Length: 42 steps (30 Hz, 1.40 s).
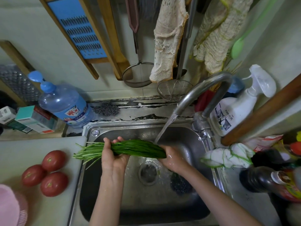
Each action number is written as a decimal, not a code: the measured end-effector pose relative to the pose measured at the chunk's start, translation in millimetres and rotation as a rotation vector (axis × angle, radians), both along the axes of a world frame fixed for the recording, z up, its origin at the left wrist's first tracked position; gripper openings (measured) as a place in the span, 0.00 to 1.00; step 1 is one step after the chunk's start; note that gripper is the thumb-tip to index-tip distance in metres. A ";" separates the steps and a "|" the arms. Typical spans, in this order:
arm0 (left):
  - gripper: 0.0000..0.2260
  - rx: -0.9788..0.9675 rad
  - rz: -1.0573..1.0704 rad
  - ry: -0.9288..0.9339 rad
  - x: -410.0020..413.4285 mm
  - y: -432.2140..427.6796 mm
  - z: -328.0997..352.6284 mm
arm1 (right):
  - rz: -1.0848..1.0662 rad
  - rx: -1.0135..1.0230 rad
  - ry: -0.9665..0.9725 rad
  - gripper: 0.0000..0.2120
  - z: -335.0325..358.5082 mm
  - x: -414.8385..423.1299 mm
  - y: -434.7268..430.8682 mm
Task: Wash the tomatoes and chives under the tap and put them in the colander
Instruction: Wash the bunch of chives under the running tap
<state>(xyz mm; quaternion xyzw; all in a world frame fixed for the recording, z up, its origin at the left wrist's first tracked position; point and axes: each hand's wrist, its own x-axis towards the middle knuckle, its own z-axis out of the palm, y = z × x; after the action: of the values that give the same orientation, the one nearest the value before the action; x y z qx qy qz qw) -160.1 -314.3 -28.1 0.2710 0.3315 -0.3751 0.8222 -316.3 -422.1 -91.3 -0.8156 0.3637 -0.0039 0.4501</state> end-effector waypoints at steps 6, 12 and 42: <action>0.14 -0.001 0.013 -0.017 4.1 7.9 8.1 | 0.020 0.031 0.196 0.12 1.5 -2.6 -30.3; 0.14 0.032 0.067 -0.063 21.1 22.0 4.3 | -0.527 0.637 -0.174 0.12 11.5 0.8 -23.1; 0.14 0.115 0.051 -0.110 -41.7 18.5 1.1 | -1.125 1.383 -0.426 0.09 14.2 66.3 15.7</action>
<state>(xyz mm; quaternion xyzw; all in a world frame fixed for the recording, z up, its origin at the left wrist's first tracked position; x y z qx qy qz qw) -201.8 -295.9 -27.0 0.3293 0.3136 -0.3191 0.8315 -250.0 -406.4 -77.1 -0.0489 0.5378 -0.1544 0.8273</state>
